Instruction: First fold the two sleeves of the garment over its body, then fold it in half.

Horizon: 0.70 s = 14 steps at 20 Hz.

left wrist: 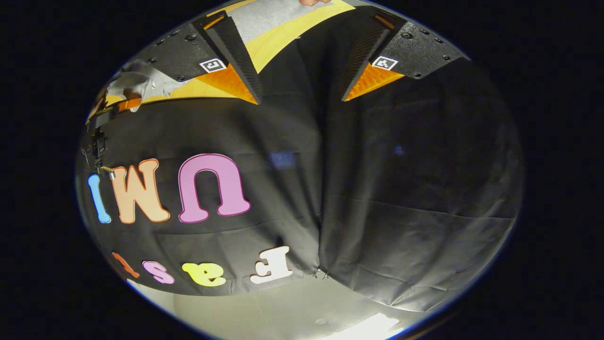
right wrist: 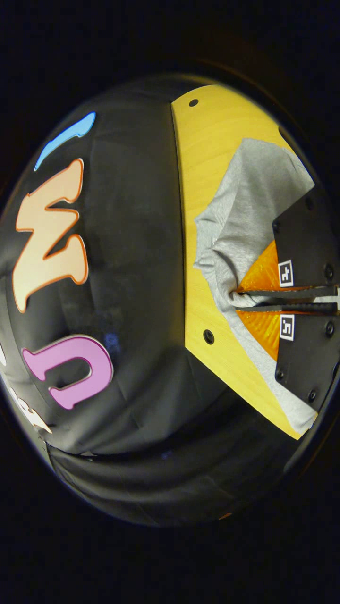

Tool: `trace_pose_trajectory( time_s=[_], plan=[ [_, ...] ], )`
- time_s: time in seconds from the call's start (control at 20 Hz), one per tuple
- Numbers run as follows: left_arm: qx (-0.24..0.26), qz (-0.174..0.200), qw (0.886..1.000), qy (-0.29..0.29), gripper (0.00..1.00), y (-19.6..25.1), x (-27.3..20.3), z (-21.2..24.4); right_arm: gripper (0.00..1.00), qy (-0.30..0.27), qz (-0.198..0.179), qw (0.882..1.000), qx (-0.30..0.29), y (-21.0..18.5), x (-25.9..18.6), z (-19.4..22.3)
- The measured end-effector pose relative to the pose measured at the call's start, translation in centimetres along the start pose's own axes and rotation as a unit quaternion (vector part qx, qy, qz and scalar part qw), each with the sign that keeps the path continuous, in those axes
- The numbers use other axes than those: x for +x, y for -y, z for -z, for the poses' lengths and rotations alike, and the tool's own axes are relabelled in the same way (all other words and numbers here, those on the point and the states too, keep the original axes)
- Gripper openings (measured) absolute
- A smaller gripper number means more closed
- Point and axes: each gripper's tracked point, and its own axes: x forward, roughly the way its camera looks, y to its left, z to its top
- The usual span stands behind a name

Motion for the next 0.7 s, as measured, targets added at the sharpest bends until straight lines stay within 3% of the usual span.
trace_pose_trajectory(
  time_s=[0.05,0.25,0.4,0.45,0.5,0.6,0.65,0.7],
  plan=[
    [0.002,-0.005,1.0,-0.005,0.95,-0.5,0.0,0.4,0.07,-0.012,0.0,1.0,-0.01,-0.6,0.8,0.9],
    [0.006,-0.022,1.0,-0.019,0.96,-2.5,-0.3,1.8,0.07,-0.058,0.014,0.998,-0.035,-1.2,3.6,4.9],
    [0.006,-0.023,0.999,-0.037,0.95,-3.5,-0.4,3.7,0.07,-0.085,0.017,0.996,-0.034,-1.5,5.3,7.1],
    [0.006,-0.022,0.999,-0.045,1.0,-3.6,-0.5,4.6,0.11,-0.093,0.016,0.995,-0.031,-1.5,5.7,7.9],
    [0.004,-0.022,0.998,-0.054,0.95,-3.8,-0.4,5.4,0.12,-0.1,0.015,0.994,-0.029,-1.6,5.9,8.5],
    [0.003,-0.023,0.997,-0.07,0.96,-4.1,-0.6,7.1,0.1,-0.112,0.003,0.994,-0.022,-1.9,6.5,9.2],
    [0.005,-0.025,0.997,-0.079,1.0,-4.3,-0.8,8.2,0.12,-0.115,-0.01,0.993,-0.015,-2.4,6.1,9.2],
    [0.007,-0.025,0.996,-0.088,0.96,-4.3,-1.1,9.0,0.3,-0.11,-0.023,0.994,-0.008,-3.4,6.0,9.0]
  ],
)
